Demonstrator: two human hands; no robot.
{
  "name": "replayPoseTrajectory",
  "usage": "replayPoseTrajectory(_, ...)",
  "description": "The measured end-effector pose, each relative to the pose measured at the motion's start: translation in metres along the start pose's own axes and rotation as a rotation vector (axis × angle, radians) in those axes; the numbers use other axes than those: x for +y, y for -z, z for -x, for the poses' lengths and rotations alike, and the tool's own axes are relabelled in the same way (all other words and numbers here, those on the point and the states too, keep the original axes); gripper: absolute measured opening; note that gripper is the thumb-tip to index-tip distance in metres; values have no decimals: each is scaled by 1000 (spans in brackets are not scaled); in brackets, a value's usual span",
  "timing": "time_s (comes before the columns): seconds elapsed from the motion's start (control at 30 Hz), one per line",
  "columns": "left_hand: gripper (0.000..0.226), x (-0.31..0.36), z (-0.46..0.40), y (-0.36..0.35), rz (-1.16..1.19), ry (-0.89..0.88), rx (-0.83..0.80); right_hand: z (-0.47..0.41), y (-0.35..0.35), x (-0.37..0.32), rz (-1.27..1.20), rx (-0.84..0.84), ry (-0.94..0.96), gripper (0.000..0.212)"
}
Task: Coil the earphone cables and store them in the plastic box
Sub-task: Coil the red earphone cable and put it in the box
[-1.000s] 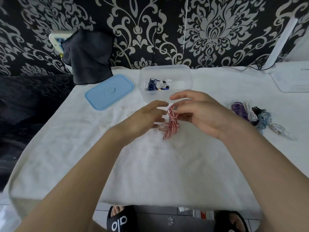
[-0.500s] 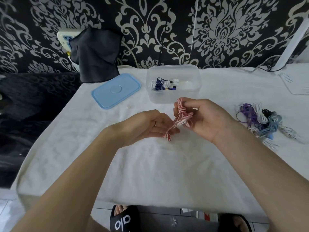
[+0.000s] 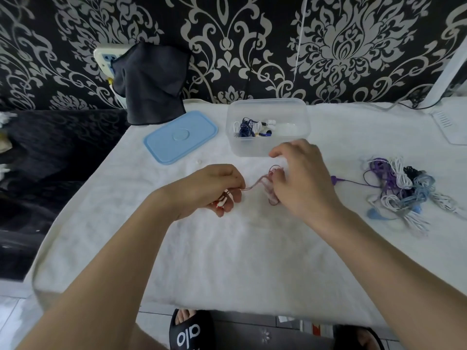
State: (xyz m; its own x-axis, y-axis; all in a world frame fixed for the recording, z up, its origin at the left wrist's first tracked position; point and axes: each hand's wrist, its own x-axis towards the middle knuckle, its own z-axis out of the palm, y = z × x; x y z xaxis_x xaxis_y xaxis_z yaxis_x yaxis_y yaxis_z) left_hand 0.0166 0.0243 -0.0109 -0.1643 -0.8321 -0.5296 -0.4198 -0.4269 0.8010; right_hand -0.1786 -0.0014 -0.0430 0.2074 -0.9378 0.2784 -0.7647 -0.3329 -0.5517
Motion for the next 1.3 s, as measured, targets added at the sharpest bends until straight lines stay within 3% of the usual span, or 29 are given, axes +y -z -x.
replayPoseTrajectory(0.07,18,2,0,2,64,11,26,2,3,-11,-161,-71,134,30)
replayPoseTrajectory(0.13,20,3,2,4,94,25,52,7,2,-19,-284,-318,131,33)
replayPoseTrajectory(0.23,20,0,2,11,56,49,80,14,-7,-20,-143,-497,186,42)
replayPoseTrajectory(0.53,14,-6,7,21,-45,-4,111,10,-15,-15,-54,-389,284,18)
replayPoseTrajectory(0.67,13,-3,9,21,-89,-43,148,11,-19,-21,-51,-366,274,34)
replayPoseTrajectory(0.8,19,-4,5,23,-151,-73,193,14,-21,-35,-289,-387,149,34)
replayPoseTrajectory(1.07,25,-4,5,30,65,-33,262,8,-20,-30,-337,-325,91,13)
replayPoseTrajectory(1.13,24,-8,4,36,-14,-32,333,7,-18,-29,-347,-322,66,11)
replayPoseTrajectory(1.3,17,-23,3,46,-478,-74,517,2,-13,-26,-440,-353,-18,16)
